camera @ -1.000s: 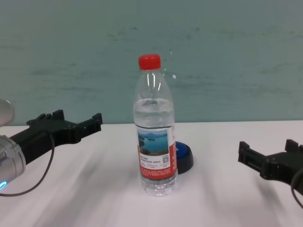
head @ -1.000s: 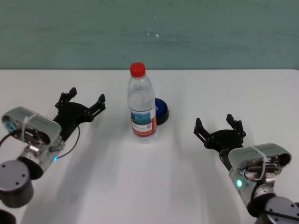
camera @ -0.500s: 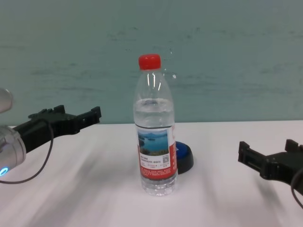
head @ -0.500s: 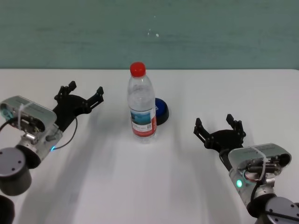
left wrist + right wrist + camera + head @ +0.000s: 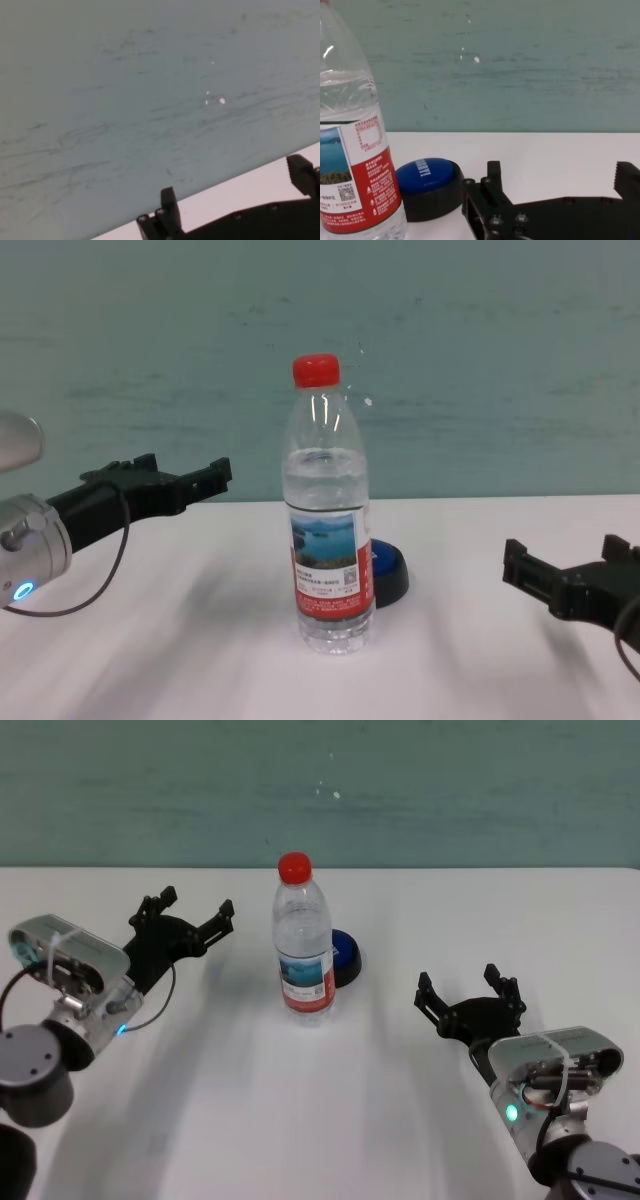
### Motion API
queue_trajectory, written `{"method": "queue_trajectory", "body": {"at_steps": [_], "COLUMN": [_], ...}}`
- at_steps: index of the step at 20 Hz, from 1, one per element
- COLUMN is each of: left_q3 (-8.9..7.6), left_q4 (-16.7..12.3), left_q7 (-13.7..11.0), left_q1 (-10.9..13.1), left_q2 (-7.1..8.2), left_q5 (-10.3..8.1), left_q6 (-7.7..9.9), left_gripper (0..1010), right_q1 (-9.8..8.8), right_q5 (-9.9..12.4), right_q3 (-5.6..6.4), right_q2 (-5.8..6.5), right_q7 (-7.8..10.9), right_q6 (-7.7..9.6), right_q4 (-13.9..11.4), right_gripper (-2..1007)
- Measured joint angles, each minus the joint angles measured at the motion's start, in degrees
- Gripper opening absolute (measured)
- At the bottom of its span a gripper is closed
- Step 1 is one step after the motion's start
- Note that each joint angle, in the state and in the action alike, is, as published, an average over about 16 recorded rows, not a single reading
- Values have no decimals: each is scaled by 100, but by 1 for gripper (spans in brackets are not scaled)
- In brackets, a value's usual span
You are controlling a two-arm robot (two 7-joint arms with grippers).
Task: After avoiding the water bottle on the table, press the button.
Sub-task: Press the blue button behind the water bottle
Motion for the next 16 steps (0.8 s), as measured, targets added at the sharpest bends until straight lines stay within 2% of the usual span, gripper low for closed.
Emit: {"method": "queue_trajectory", "body": {"at_steps": [16], "left_q3": [177], "left_q4": [122], "left_q7": [-56], "left_q1": [-179], "left_q2": [19], "left_q5": [-80], "left_q6": [24], "left_gripper": [1010], "right_q1": [0], "right_q5": [0], "right_q3": [0], "right_q2": [0], "right_q7": [0], "right_q6": [0], "right_q4": [0], "right_gripper": [1004]}}
